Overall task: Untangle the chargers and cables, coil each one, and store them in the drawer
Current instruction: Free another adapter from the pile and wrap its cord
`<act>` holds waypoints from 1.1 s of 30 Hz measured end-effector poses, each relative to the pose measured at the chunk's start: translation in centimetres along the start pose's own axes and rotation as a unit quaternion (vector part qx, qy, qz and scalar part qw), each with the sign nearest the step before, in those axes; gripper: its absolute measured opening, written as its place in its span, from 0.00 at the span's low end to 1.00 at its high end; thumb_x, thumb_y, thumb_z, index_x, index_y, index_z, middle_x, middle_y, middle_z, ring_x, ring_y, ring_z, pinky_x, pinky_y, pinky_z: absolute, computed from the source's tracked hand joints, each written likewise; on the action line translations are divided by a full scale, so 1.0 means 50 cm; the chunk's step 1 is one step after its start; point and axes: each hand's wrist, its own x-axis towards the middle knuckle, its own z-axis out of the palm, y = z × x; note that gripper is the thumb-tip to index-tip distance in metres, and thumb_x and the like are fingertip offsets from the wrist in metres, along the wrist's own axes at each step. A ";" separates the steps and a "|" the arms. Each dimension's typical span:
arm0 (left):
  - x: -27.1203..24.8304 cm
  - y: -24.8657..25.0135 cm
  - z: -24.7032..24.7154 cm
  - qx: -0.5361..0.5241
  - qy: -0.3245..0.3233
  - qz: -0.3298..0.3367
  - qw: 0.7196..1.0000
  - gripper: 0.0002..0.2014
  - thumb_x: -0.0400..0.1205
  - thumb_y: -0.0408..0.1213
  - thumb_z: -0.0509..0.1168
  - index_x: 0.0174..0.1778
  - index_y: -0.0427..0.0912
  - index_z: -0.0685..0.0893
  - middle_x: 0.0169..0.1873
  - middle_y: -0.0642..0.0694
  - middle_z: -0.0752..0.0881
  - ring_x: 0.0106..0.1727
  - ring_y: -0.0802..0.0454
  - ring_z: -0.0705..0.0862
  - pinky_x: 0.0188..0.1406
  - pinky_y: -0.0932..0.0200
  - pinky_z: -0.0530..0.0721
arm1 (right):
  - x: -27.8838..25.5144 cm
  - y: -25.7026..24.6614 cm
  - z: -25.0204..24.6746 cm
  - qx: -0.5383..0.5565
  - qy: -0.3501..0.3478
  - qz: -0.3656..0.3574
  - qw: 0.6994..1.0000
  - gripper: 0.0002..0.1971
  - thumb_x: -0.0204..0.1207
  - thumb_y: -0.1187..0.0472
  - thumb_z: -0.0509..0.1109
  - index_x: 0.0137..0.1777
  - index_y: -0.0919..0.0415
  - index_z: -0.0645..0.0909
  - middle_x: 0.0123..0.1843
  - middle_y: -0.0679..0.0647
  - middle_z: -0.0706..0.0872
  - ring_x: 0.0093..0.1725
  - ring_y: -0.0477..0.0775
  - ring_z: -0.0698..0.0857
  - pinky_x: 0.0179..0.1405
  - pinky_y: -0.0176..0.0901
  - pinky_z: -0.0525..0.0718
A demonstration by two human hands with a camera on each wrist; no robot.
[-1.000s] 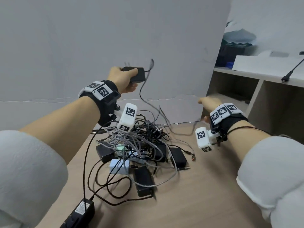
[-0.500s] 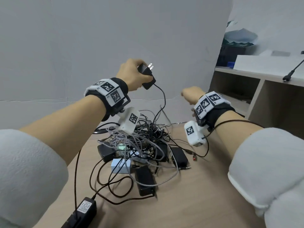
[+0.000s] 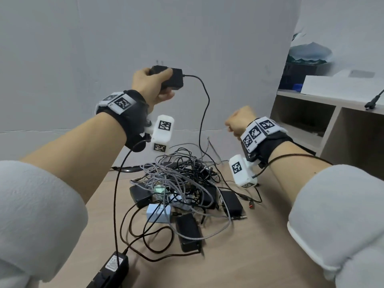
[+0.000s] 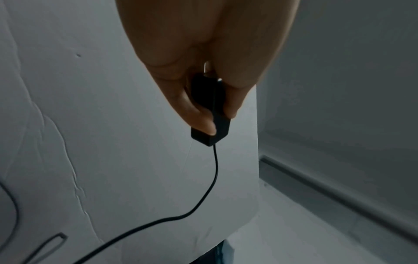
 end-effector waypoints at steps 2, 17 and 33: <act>0.004 0.003 -0.010 -0.026 -0.007 -0.015 1.000 0.19 0.82 0.35 0.74 0.65 0.32 0.80 0.48 0.37 0.87 0.28 0.51 0.82 0.37 0.58 0.89 | -0.008 -0.011 -0.013 0.144 0.023 0.001 0.989 0.04 0.82 0.65 0.66 0.48 0.63 0.82 0.51 0.66 0.87 0.28 0.55 0.83 0.25 0.39 0.79; -0.099 -0.122 -0.059 -0.130 -0.187 -0.352 0.908 0.18 0.82 0.36 0.70 0.67 0.35 0.81 0.56 0.32 0.86 0.37 0.42 0.91 0.28 0.60 0.90 | 0.013 0.017 0.092 0.274 0.151 -0.009 0.950 0.04 0.69 0.63 0.68 0.38 0.52 0.82 0.42 0.54 0.88 0.40 0.64 0.87 0.46 0.59 0.90; -0.090 -0.275 -0.150 -0.010 -0.140 -0.338 0.931 0.13 0.86 0.34 0.66 0.64 0.31 0.81 0.56 0.31 0.86 0.50 0.38 0.89 0.42 0.52 0.93 | -0.009 0.039 0.185 0.188 0.046 -0.071 0.979 0.07 0.72 0.66 0.76 0.37 0.54 0.88 0.37 0.48 0.92 0.47 0.50 0.92 0.61 0.51 0.88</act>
